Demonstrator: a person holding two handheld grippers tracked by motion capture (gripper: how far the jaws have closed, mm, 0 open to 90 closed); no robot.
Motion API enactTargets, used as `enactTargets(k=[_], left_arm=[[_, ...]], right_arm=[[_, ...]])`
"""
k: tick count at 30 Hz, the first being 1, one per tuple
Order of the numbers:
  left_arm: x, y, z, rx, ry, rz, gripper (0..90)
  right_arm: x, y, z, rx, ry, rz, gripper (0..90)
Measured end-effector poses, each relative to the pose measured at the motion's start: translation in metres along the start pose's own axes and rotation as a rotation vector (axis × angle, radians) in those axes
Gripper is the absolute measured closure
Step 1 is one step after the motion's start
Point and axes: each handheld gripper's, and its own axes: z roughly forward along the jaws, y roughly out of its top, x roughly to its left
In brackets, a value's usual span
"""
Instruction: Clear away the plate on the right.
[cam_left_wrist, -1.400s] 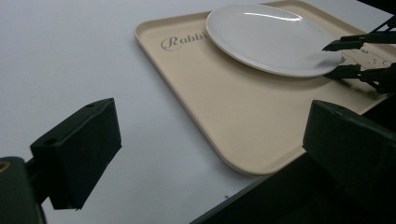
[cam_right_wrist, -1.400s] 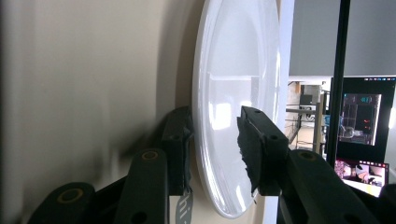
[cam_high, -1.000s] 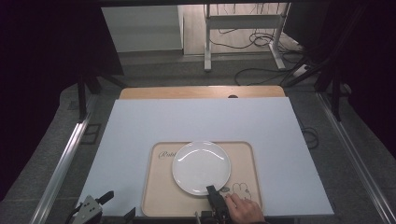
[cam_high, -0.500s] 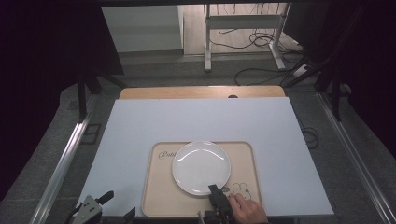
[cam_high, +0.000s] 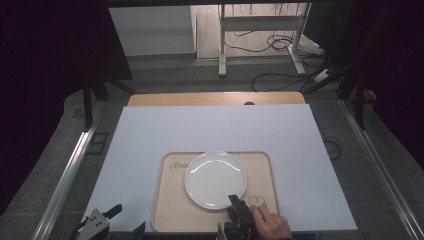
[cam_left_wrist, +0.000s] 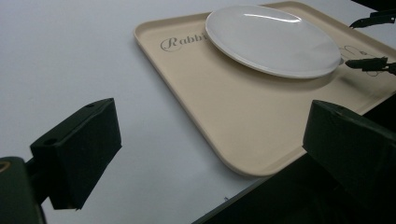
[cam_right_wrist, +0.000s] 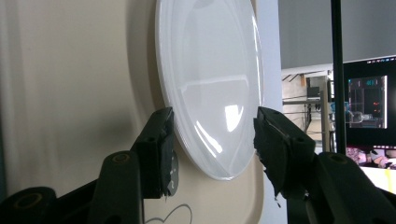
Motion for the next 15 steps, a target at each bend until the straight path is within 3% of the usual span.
enactTargets(k=[15], left_arm=[[0.0, 0.0, 0.0, 0.0, -0.001, -0.001, 3.8]], right_arm=[[-0.011, -0.015, -0.004, -0.002, 0.003, 0.105, 42.0]])
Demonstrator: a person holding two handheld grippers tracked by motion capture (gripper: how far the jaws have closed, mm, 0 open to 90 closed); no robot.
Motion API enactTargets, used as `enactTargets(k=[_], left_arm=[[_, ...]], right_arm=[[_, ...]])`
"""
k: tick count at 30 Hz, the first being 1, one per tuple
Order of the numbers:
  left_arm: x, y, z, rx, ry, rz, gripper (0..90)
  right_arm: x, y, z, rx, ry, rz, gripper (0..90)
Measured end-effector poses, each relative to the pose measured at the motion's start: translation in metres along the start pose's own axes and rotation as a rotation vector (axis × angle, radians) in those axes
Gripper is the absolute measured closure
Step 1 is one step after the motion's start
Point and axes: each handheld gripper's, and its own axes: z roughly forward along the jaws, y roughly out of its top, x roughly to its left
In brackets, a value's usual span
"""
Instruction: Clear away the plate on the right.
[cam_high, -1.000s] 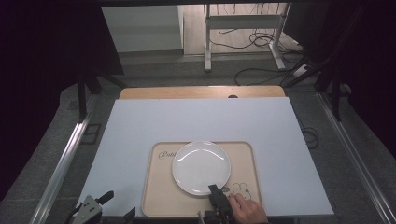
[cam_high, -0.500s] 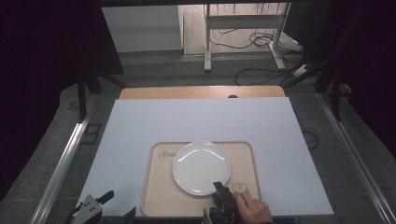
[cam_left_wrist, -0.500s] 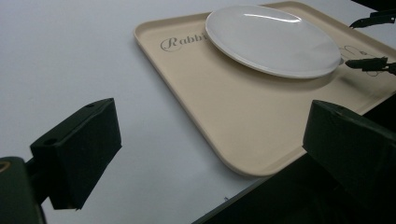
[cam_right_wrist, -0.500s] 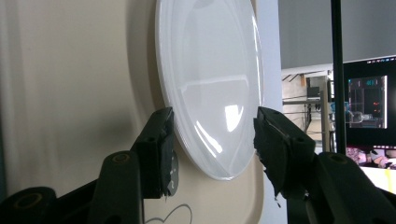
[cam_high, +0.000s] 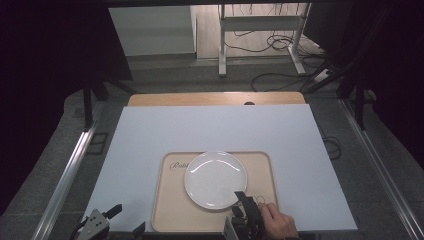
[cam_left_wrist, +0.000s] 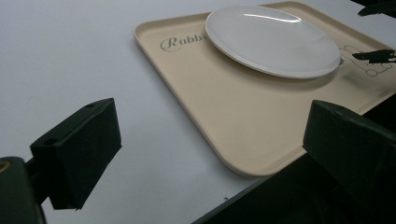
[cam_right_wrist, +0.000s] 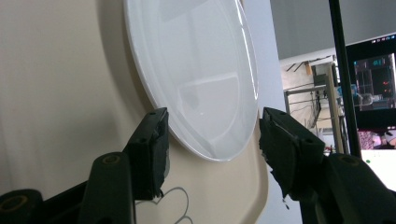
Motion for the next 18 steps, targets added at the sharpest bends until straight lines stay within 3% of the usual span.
enactTargets(k=[16, 18], left_arm=[[0.0, 0.0, 0.0, 0.0, 0.0, 0.0, 3.7], [0.0, 0.0, 0.0, 0.0, 0.0, 0.001, 3.7]], right_arm=[[-0.013, -0.018, -0.006, 0.003, 0.023, 0.139, 37.3], [-0.012, -0.019, -0.006, 0.001, 0.007, 0.152, 37.0]])
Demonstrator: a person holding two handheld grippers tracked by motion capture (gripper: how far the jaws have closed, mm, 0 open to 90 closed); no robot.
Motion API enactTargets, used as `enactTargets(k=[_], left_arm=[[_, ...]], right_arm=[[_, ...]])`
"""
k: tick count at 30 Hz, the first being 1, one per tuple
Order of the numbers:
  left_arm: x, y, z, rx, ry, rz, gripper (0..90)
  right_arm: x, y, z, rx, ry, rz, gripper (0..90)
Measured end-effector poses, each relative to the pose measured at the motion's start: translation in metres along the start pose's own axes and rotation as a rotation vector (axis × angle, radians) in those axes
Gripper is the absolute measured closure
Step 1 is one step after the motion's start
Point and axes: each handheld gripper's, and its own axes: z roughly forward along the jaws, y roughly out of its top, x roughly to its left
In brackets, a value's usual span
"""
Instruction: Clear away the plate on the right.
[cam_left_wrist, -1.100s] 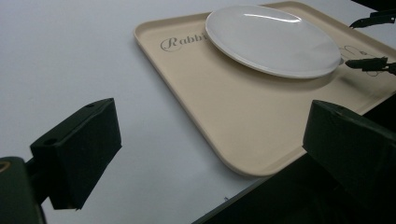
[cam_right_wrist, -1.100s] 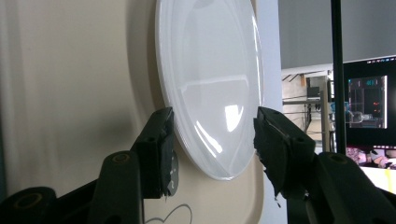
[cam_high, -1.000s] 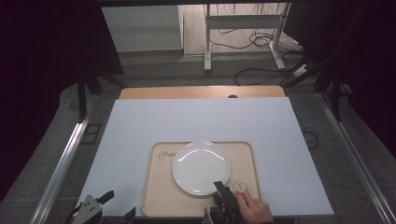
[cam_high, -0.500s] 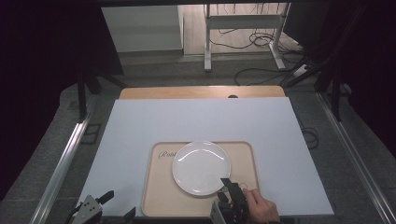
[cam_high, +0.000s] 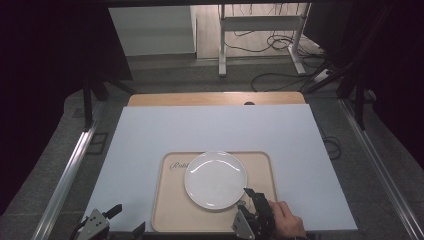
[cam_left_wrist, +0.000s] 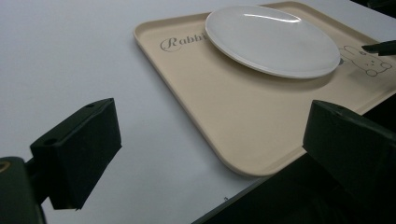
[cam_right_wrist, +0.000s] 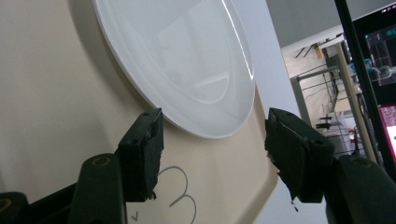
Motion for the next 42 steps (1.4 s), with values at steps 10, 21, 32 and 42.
enactTargets(k=[10, 21, 32, 42], left_arm=[[0.0, 0.0, 0.0, 0.0, 0.0, 0.0, 3.7], [0.0, 0.0, 0.0, 0.0, -0.001, 0.0, 3.7], [0.0, 0.0, 0.0, 0.0, 0.0, 0.0, 3.7], [0.0, 0.0, 0.0, 0.001, 0.0, 0.0, 3.7]], right_arm=[[-0.01, -0.011, -0.004, -0.002, 0.022, 0.095, 35.0], [-0.023, -0.023, -0.007, -0.006, 0.045, 0.205, 30.6], [-0.037, -0.041, -0.009, -0.003, 0.054, 0.398, 17.1], [-0.05, -0.061, -0.017, -0.03, 0.079, 0.563, 10.7]])
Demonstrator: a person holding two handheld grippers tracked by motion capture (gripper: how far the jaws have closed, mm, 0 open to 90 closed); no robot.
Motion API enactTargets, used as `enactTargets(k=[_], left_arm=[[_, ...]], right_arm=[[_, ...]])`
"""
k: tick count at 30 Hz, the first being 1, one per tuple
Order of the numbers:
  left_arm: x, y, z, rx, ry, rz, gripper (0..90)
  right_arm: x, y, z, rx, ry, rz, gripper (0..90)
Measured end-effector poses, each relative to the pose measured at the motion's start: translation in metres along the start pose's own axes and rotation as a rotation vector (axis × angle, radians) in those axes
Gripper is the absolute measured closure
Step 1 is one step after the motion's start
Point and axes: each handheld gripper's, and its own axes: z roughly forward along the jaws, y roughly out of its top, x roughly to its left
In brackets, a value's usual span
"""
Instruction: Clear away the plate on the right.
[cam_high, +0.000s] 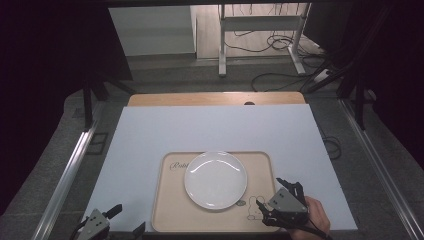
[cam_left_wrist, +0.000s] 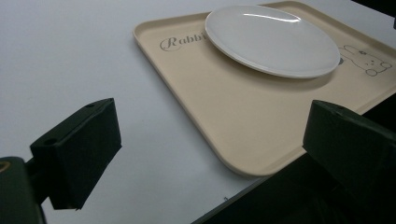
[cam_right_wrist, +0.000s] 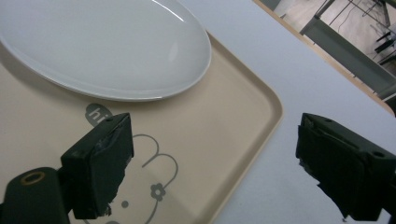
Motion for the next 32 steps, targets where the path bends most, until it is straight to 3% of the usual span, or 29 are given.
enactTargets(k=[7, 16, 32], left_arm=[[0.0, 0.0, 0.0, 0.0, 0.0, 0.0, 3.7], [0.0, 0.0, 0.0, 0.0, 0.0, 0.0, 3.7], [0.0, 0.001, 0.001, 0.002, 0.0, 0.0, 3.7]], right_arm=[[-0.011, -0.01, -0.008, -0.023, 0.023, 0.094, 7.5], [-0.027, -0.026, -0.023, -0.083, 0.09, 0.24, 4.5], [-0.038, -0.058, -0.04, -0.082, 0.086, 0.342, 3.4]])
